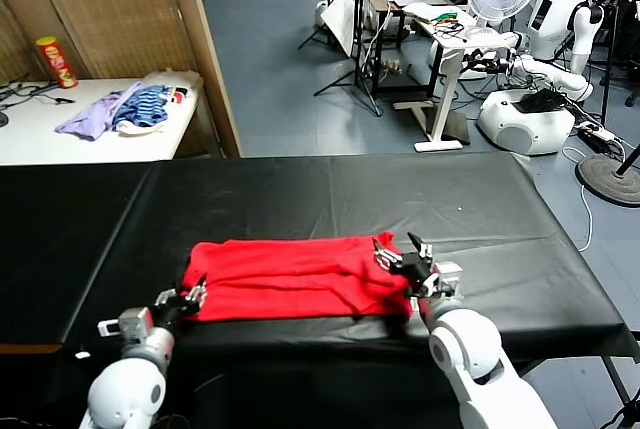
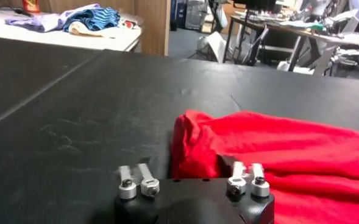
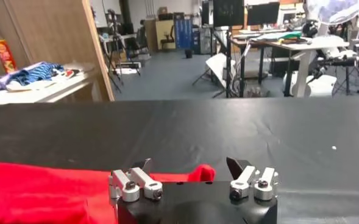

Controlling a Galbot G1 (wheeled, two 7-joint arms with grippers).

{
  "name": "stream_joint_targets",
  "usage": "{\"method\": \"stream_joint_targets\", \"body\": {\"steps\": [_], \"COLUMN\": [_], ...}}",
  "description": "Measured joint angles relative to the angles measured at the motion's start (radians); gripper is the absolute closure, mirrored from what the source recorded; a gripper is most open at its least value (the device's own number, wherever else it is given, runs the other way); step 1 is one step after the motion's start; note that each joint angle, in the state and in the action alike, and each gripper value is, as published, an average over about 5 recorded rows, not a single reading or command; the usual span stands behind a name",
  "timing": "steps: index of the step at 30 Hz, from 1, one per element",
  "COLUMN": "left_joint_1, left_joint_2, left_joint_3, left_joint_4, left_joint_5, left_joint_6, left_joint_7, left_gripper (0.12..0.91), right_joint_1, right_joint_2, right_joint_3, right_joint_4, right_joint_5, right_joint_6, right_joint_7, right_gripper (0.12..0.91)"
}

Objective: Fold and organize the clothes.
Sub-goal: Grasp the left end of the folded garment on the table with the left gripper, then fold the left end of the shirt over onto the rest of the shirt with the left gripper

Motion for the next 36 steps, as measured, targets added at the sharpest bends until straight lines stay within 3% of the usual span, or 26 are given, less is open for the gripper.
{"method": "stream_joint_targets", "body": {"steps": [2, 5, 12, 18, 21, 24, 28, 33, 36], "left_joint_1": [-0.002, -0.004, -0.008, -0.008, -0.009, -0.009, -0.019, -0.057, -0.083], "left_joint_2": [-0.003, 0.001, 0.052, 0.166, 0.199, 0.198, 0.162, 0.086, 0.030], "left_joint_3": [0.002, 0.002, -0.032, -0.084, -0.083, -0.060, 0.002, 0.099, 0.150], "left_joint_4": [0.000, -0.001, 0.018, 0.039, 0.027, -0.014, -0.099, -0.189, -0.207], "left_joint_5": [0.022, 0.061, 0.235, 0.422, 0.446, 0.390, 0.245, -0.008, -0.133], "left_joint_6": [0.004, 0.007, -0.023, -0.061, -0.049, -0.018, 0.039, 0.132, 0.149], "left_joint_7": [-0.001, 0.002, 0.032, 0.032, 0.024, 0.007, -0.023, -0.118, -0.146], "left_gripper": [0.784, 0.865, 0.861, 0.861, 0.861, 0.861, 0.861, 0.861, 0.861], "right_joint_1": [-0.006, -0.013, -0.038, -0.062, -0.070, -0.081, -0.096, -0.111, -0.116], "right_joint_2": [0.002, 0.005, 0.007, 0.016, 0.019, 0.021, 0.028, 0.034, 0.035], "right_joint_3": [0.007, 0.019, 0.052, 0.055, 0.055, 0.058, 0.070, 0.088, 0.096], "right_joint_4": [0.015, 0.040, 0.096, 0.125, 0.136, 0.145, 0.151, 0.155, 0.158], "right_joint_5": [-0.002, -0.001, 0.001, -0.002, -0.005, -0.011, -0.023, -0.027, -0.028], "right_joint_6": [-0.009, -0.021, -0.030, -0.032, -0.037, -0.039, -0.040, -0.039, -0.039], "right_joint_7": [0.002, 0.008, 0.016, 0.017, 0.019, 0.021, 0.021, 0.020, 0.020], "right_gripper": [0.227, 0.227, 0.227, 0.227, 0.227, 0.227, 0.227, 0.227, 0.227]}}
